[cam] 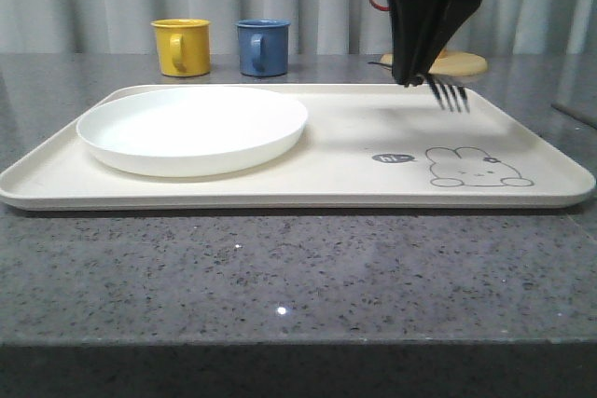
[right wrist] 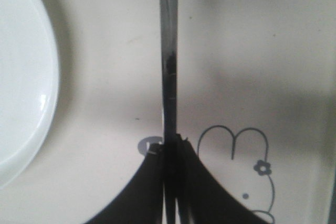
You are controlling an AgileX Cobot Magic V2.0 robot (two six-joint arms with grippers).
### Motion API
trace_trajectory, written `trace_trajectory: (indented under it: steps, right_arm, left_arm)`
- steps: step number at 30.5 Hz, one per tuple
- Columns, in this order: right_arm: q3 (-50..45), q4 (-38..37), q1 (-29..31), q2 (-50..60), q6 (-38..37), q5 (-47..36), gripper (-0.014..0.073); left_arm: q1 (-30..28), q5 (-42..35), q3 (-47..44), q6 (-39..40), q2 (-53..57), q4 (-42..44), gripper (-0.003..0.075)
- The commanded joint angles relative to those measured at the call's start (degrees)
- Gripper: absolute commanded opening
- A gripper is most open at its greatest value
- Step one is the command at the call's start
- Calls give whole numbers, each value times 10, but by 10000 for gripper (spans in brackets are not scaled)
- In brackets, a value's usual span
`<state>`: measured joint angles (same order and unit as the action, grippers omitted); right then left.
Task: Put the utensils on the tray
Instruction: 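Carry the fork onto the tray beside the plate and lower it, then open the right gripper and lift it off the fork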
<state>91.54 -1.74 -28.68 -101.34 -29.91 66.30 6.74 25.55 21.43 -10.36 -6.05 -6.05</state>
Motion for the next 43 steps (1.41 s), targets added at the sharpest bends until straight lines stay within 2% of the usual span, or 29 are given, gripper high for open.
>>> trace_trajectory:
  steps: [1, 8, 16, 19, 24, 26, 29, 34, 43]
  right_arm:
    - [20, -10, 1, 7, -32, -35, -54]
    - [20, 32, 1, -22, -35, -74, -54]
    - [20, 32, 1, -43, -35, -91, -41]
    - [20, 32, 1, -43, -35, -91, 56]
    - [20, 43, 1, -41, -35, -88, 279]
    - [20, 45, 3, -35, -35, -86, 332]
    - [25, 45, 12, -19, -32, -78, 346]
    - [29, 46, 66, 26, 34, -45, 346]
    - [12, 45, 224, 78, 165, 26, 338]
  left_arm:
    - [-2, -48, 16, 7, -6, -8, -18]
    - [-2, -48, 16, 7, -6, -8, -18]
    - [-2, -48, 16, 7, -6, -8, -18]
    - [-2, -48, 16, 7, -6, -8, -18]
    - [-2, -48, 16, 7, -6, -8, -18]
    - [-2, -48, 16, 7, -6, -8, -18]
    - [-2, -48, 16, 7, -6, -8, -18]
    - [-2, -48, 16, 7, -6, -8, -18]
    - [-2, -48, 16, 7, -6, -8, -18]
